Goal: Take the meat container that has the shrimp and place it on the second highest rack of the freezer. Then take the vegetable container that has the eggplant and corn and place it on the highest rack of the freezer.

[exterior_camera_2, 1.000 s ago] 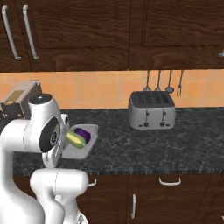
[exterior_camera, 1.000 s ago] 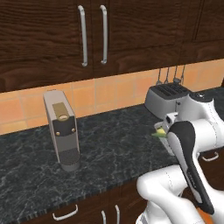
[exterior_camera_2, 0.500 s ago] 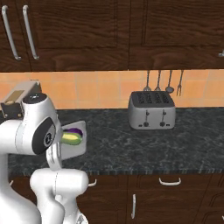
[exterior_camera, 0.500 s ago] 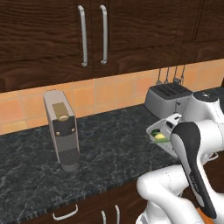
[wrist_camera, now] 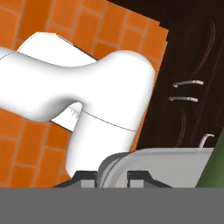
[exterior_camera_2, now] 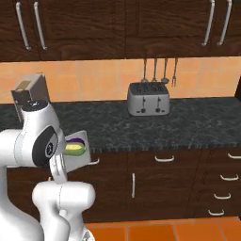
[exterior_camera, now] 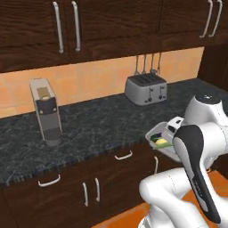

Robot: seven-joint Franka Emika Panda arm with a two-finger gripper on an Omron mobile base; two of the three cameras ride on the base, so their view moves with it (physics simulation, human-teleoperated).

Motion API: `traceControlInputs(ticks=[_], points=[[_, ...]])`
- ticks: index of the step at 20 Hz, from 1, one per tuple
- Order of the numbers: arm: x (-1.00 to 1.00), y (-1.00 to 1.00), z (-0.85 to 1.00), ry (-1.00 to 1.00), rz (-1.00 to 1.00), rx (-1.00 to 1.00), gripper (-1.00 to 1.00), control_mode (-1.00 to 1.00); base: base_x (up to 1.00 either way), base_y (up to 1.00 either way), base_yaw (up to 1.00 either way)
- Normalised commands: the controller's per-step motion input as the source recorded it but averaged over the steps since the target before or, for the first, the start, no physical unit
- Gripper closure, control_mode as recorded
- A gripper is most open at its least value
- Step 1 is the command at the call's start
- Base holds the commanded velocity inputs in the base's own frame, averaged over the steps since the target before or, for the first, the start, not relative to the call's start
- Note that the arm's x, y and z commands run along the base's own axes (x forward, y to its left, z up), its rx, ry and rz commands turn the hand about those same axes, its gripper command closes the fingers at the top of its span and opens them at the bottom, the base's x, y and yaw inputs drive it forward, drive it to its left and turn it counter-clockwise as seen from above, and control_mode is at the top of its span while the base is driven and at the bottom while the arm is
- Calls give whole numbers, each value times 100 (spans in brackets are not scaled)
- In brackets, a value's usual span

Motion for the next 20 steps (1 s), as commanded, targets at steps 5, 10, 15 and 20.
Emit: traceControlInputs(ticks=[5, 10, 15, 20], points=[[0, 0, 0, 0, 0, 0, 100, 100, -20, -30, -51], [0, 0, 0, 0, 0, 0, 100, 100, -4, -17, -59], [0, 0, 0, 0, 0, 0, 100, 100, 0, -18, -59], [0, 0, 0, 0, 0, 0, 100, 100, 5, -2, -69]])
